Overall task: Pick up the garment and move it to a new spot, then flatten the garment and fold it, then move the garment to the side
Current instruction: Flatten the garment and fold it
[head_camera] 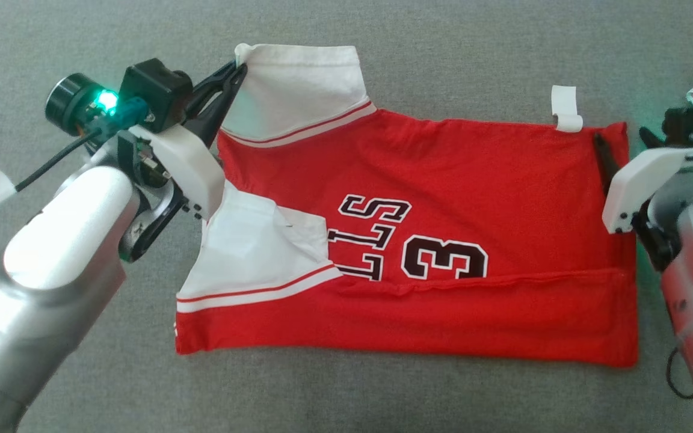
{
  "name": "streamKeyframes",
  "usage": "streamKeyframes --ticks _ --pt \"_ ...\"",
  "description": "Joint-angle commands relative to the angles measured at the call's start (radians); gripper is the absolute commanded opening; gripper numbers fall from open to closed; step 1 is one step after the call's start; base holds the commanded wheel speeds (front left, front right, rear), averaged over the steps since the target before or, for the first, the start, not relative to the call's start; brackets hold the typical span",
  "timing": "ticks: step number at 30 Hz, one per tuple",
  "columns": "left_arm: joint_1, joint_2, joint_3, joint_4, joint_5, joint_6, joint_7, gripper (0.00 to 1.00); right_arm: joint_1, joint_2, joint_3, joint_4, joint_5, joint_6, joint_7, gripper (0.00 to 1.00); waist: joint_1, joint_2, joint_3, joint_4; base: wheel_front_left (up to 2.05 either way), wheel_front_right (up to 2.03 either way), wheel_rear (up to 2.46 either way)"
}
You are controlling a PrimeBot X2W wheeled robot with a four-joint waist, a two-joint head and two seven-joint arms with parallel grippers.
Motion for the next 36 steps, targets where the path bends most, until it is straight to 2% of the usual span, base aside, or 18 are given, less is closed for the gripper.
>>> streamKeyframes --ticks 1,4,6,13,22,27,32,36 --pt "-0.029 0.046 0.043 -0.029 0.0 0.008 0.003 0.0 -0.037 -0.011 0.022 -0.004 -0.008 -0.001 -0.017 1.0 0.0 0.0 0.005 0.001 0.0 0.0 0.0" --pt "-0.029 0.051 0.043 -0.028 -0.004 0.01 0.006 0.0 -0.055 -0.006 0.036 0.035 -0.01 -0.001 -0.034 1.0 0.0 0.0 0.009 0.001 0.0 0.0 0.0" --pt "-0.029 0.054 0.044 -0.022 -0.006 0.013 0.008 0.0 -0.066 -0.002 0.05 0.059 -0.006 -0.001 -0.042 0.0 0.0 0.0 0.008 -0.001 0.0 0.0 0.0" --pt "-0.043 0.067 0.061 0.026 -0.01 0.026 -0.001 0.0 -0.121 0.0 0.098 0.079 0.027 -0.001 -0.1 0.0 0.0 0.0 0.002 -0.017 0.0 0.0 0.0" --pt "-0.163 0.068 0.087 0.169 0.032 0.039 -0.061 0.0 -0.232 0.003 0.144 0.022 0.156 -0.001 -0.192 0.0 0.0 0.0 0.039 -0.057 0.0 0.0 0.0" --pt "-0.266 0.033 0.082 0.284 0.075 0.037 -0.114 0.0 -0.281 0.006 0.187 -0.004 0.221 -0.001 -0.229 0.0 0.0 0.0 0.063 -0.08 0.0 0.0 0.0" --pt "-0.357 -0.008 0.084 0.395 0.114 0.059 -0.2 0.0 -0.32 0.001 0.213 0.004 0.267 -0.001 -0.278 0.0 0.0 0.0 0.076 -0.089 0.0 0.0 0.0" --pt "-0.37 -0.043 0.075 0.472 0.115 0.044 -0.244 0.0 -0.321 -0.007 0.25 0.014 0.299 -0.001 -0.302 0.0 0.0 0.0 0.071 -0.084 0.0 0.0 0.0"
